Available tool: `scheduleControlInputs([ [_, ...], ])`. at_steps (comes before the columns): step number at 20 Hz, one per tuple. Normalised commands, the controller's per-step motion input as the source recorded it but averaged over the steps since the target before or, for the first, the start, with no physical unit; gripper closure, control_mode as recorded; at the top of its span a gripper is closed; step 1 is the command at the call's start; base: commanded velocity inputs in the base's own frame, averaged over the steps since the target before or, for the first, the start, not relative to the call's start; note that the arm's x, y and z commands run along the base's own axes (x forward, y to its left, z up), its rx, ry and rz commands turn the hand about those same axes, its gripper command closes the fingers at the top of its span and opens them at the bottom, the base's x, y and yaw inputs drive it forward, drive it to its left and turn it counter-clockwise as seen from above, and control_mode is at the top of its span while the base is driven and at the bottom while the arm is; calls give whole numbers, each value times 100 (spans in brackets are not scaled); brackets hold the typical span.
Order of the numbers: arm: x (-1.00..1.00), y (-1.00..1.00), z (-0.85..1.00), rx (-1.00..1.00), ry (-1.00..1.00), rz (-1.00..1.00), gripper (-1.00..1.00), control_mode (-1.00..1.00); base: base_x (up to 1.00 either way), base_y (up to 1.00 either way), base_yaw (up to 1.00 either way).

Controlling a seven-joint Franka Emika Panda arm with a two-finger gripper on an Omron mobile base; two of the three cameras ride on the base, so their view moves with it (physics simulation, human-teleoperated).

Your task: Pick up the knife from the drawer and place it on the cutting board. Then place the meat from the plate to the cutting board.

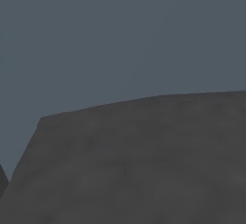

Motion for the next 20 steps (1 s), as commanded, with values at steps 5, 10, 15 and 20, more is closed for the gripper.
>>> scheduleControlInputs([
  [5, -100, 76, 29, -13, -49, 10, -100, -100, 0, 0, 0],
  [10, -100, 82, 63, -14, -49, 11, -100, -100, 0, 0, 0],
  [15, -98, 72, 98, -16, -52, 15, -100, -100, 0, 0, 0],
  [20, -73, 66, 100, -14, -46, 17, -100, -100, 0, 0, 0],
])
